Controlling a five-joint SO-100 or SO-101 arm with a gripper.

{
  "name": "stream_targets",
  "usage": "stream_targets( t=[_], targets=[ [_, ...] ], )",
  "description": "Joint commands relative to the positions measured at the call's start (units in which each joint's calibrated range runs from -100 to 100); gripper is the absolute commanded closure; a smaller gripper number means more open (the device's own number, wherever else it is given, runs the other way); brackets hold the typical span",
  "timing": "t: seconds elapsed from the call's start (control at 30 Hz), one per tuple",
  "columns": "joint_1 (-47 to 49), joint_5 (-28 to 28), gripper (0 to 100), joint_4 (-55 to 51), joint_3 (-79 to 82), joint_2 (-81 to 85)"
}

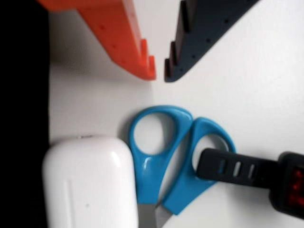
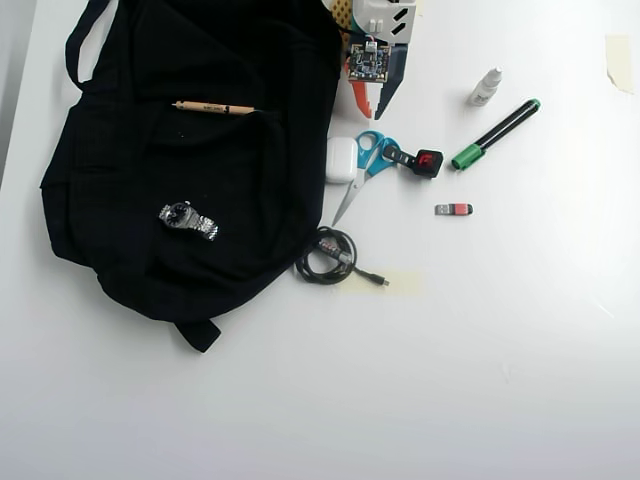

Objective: Put the usb stick into the black bag

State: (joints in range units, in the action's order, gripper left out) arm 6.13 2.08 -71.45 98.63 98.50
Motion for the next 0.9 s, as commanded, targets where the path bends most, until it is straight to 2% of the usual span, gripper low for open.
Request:
stream_targets(
  t=[0.0, 0.87],
  targets=[
    [0.45, -0.14, 98, -0.98, 0.65, 1.00],
    [0.98, -0.14, 98, -0.98, 0.65, 1.00]
  ],
)
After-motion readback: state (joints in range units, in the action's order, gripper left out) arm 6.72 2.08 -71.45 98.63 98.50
